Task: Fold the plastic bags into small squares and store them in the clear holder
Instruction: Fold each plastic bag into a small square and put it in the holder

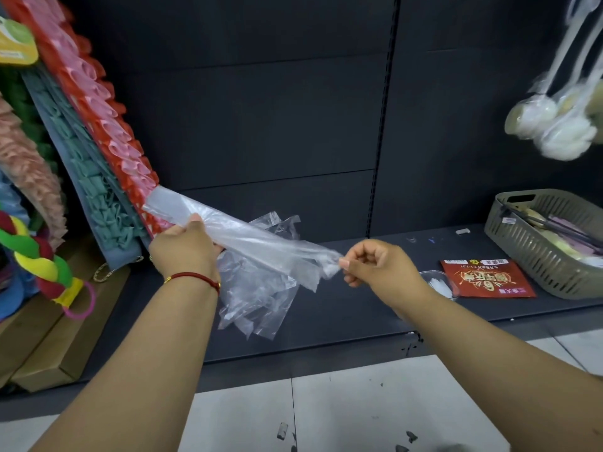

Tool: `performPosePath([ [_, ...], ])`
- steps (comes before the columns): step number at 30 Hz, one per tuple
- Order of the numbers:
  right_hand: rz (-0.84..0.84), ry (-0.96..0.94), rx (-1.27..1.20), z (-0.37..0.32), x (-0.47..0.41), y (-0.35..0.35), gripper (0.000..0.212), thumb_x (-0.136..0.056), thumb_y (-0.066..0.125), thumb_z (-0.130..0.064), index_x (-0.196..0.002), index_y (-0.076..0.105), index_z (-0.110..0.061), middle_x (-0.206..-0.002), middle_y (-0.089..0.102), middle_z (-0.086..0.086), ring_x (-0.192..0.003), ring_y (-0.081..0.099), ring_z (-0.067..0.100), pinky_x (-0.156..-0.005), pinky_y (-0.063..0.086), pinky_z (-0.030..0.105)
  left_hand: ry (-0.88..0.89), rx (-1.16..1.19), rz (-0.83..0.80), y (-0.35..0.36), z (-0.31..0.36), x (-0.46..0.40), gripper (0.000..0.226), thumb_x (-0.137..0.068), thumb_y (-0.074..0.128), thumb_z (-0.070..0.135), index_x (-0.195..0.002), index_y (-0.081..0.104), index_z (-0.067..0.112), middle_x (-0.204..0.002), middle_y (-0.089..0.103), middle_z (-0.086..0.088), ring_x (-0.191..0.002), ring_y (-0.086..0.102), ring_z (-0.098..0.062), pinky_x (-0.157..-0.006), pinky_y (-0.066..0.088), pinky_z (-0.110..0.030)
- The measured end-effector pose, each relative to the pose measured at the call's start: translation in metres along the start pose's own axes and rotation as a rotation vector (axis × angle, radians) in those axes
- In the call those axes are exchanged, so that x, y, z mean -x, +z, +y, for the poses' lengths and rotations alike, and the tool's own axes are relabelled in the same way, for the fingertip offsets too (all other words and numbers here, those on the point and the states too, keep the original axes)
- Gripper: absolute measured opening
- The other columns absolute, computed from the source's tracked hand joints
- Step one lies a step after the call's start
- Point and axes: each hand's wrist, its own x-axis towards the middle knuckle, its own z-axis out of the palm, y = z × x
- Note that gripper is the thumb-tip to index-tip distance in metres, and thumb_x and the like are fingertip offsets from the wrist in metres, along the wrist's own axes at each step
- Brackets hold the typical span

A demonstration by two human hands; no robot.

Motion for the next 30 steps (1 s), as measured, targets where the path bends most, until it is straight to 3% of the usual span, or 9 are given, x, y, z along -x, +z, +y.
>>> performPosePath([
  [2,-0.105,0.028,-0.184,-0.003,0.002,0.001,0.005,-0.089,0.068,-0.01,-0.089,0.063,-0.01,-0.075,0.068,0.005,-0.072,0.065,0.018,-0.07,0.056,0.027,-0.005,-0.008,0.002,0.001,-0.003,-0.001,0.03,-0.092,0.063,0.015,-0.064,0.054,0.012,-0.069,0.059,-0.004,-0.066,0.065,-0.019,-0.056,0.056,-0.027],
  [5,-0.207,0.018,-0.267,-0.004,0.006,0.007,0.022,-0.082,0.073,-0.003,-0.099,0.061,-0.01,-0.079,0.067,0.004,-0.072,0.065,0.018,-0.069,0.055,0.028,-0.016,-0.006,-0.005,0.004,-0.008,0.0,0.03,-0.092,0.063,0.015,-0.064,0.052,0.013,-0.069,0.058,-0.005,-0.069,0.063,-0.023,-0.068,0.06,-0.035],
  [9,-0.137,-0.015,-0.252,-0.008,0.007,0.009,0.01,-0.082,0.073,0.001,-0.082,0.064,-0.005,-0.072,0.068,0.004,-0.062,0.063,0.014,-0.06,0.053,0.023,-0.016,0.005,-0.009,0.006,-0.011,0.001,0.03,-0.091,0.063,0.014,-0.063,0.051,0.013,-0.07,0.059,-0.006,-0.07,0.064,-0.025,-0.074,0.061,-0.042],
  [14,-0.046,-0.037,-0.086,-0.007,0.005,0.009,0.015,-0.088,0.07,-0.01,-0.075,0.061,-0.009,-0.067,0.064,0.0,-0.057,0.056,0.01,-0.059,0.051,0.022,-0.018,0.006,-0.013,0.006,-0.015,0.003,0.03,-0.09,0.064,0.015,-0.062,0.052,0.013,-0.07,0.059,-0.007,-0.07,0.065,-0.025,-0.075,0.061,-0.046],
  [18,0.058,-0.099,-0.055,-0.009,0.005,0.011,0.014,-0.093,0.063,-0.014,-0.084,0.053,-0.016,-0.084,0.065,0.001,-0.06,0.057,0.005,-0.056,0.05,0.022,-0.022,-0.041,-0.027,0.006,-0.016,0.004,0.031,-0.086,0.067,0.02,-0.059,0.053,0.013,-0.07,0.06,-0.011,-0.071,0.066,-0.028,-0.076,0.06,-0.051],
  [21,-0.076,-0.094,-0.213,-0.012,0.003,0.001,0.009,-0.096,0.06,-0.021,-0.089,0.058,-0.016,-0.108,0.062,0.009,-0.072,0.062,0.016,-0.07,0.054,0.031,-0.049,-0.023,-0.017,0.005,-0.015,0.003,0.031,-0.086,0.065,0.018,-0.059,0.052,0.012,-0.07,0.058,-0.01,-0.07,0.066,-0.029,-0.075,0.06,-0.051],
  [25,-0.387,-0.128,-0.094,-0.013,0.006,-0.013,0.028,-0.072,0.079,-0.027,-0.097,0.068,-0.027,-0.121,0.06,0.009,-0.09,0.066,0.028,-0.084,0.055,0.033,-0.107,0.052,0.004,0.006,-0.014,0.0,0.026,-0.088,0.062,0.011,-0.064,0.052,0.014,-0.081,0.06,-0.011,-0.076,0.066,-0.028,-0.076,0.06,-0.05],
  [27,-0.374,-0.153,-0.027,-0.013,0.007,-0.014,0.039,-0.064,0.083,-0.017,-0.096,0.069,-0.033,-0.123,0.057,0.001,-0.097,0.066,0.026,-0.084,0.055,0.031,-0.115,0.066,0.014,0.006,-0.014,0.0,0.026,-0.089,0.062,0.009,-0.066,0.052,0.015,-0.082,0.062,-0.009,-0.079,0.067,-0.028,-0.077,0.06,-0.049],
  [30,-0.245,-0.088,-0.047,-0.012,0.005,-0.009,0.053,-0.064,0.087,-0.014,-0.106,0.058,-0.03,-0.111,0.062,-0.003,-0.081,0.066,0.016,-0.08,0.056,0.033,-0.127,0.079,0.016,0.007,-0.015,0.0,0.027,-0.09,0.061,0.009,-0.065,0.052,0.016,-0.076,0.061,-0.007,-0.08,0.067,-0.029,-0.077,0.06,-0.047],
])
